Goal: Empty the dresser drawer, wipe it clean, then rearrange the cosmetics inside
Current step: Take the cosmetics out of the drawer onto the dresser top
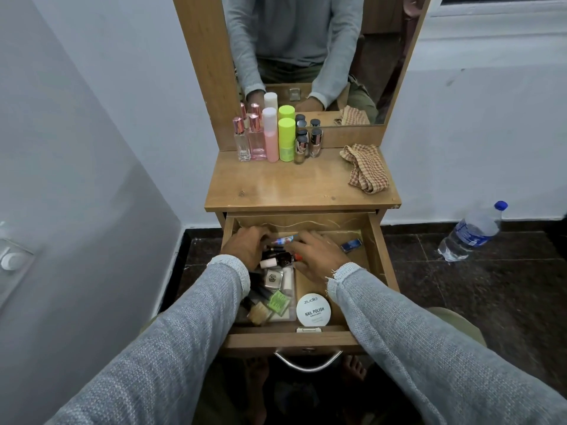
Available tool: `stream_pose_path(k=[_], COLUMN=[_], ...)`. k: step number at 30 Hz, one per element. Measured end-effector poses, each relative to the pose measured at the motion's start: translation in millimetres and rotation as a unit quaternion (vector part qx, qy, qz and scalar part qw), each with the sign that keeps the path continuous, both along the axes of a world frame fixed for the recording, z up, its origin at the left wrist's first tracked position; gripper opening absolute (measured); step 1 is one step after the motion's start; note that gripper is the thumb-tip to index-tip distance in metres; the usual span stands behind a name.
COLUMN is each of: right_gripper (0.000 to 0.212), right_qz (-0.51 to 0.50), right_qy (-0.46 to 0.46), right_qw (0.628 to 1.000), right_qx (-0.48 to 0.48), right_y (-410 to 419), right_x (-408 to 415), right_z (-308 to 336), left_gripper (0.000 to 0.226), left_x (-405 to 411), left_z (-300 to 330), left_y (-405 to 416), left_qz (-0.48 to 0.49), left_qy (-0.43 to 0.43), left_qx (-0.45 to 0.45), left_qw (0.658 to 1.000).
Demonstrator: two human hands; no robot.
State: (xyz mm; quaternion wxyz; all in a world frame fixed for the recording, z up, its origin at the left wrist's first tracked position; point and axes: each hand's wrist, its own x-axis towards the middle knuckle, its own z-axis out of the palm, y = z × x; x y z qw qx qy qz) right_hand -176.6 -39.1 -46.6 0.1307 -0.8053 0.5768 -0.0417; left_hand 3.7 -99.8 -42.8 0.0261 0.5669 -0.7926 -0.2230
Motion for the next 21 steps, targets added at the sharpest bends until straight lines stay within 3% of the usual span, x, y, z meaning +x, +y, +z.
stream_pose_path(k=[10, 17, 21], right_gripper=[0.043, 0.024, 0.021], right_qz=[0.011, -0.113, -0.156], right_qy=[0.012, -0.139, -0.223], right_qw=[0.999, 0.984, 0.962], right_qx=[0.036, 0.022, 0.018], right_y=[-1.1, 3.0, 8.9], right_x=[11.5, -13.3, -24.5], right_z=[6.5, -1.5, -3.6], left_gripper=[0.031, 0.023, 0.033], left_x=[12.7, 7.2, 3.2], left_z=[-4.4, -2.7, 0.1], left_y=[4.9, 15.3, 20.0], left_qz=[-0.007, -0.061, -0.090], left_qy=[-0.025, -0.041, -0.078], left_qx=[-0.010, -0.017, -0.047], left_qw=[1.000, 0.997, 0.992])
